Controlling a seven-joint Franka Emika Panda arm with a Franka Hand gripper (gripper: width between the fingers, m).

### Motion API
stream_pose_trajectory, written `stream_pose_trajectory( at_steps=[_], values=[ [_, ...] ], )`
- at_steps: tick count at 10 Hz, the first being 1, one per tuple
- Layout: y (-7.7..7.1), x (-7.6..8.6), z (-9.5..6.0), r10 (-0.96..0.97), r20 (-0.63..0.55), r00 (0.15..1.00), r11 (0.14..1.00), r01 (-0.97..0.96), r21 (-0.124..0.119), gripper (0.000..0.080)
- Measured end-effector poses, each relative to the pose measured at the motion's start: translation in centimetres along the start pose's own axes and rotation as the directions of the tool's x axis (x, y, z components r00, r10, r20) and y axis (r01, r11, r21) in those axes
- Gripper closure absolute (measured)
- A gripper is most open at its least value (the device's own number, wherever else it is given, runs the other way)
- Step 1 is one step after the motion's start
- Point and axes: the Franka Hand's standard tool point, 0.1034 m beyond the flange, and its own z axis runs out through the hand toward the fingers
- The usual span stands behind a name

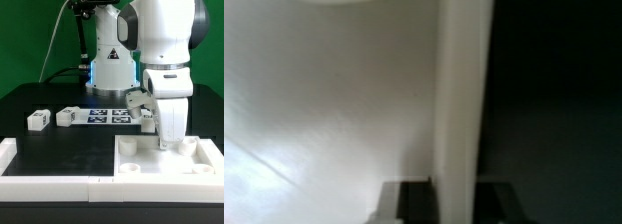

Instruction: Assemble one leg

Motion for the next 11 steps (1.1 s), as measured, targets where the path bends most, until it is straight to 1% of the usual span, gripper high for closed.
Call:
stream_pose_trajectory(
  at_steps=[3,5,6,7,8,9,11],
  values=[
    [-0.01,-0.06,0.01,0.004,0.000,1.000,1.000,-0.004,0.000,0.0726],
    [-0.01,-0.10,0.01,0.005,0.000,1.000,1.000,-0.005,0.000,0.0370],
    [0.00,-0.11,0.01,0.006,0.000,1.000,1.000,-0.006,0.000,0.0370],
    [0.00,-0.12,0.01,0.006,0.000,1.000,1.000,-0.006,0.000,0.0238],
    [0.00,-0.14,0.01,0.006,0.000,1.000,1.000,-0.006,0.000,0.0238],
    [0.00,-0.15,0.01,0.006,0.000,1.000,1.000,-0.006,0.000,0.0166],
    [0.00,-0.17,0.01,0.007,0.000,1.000,1.000,-0.007,0.000,0.0154]
  ],
)
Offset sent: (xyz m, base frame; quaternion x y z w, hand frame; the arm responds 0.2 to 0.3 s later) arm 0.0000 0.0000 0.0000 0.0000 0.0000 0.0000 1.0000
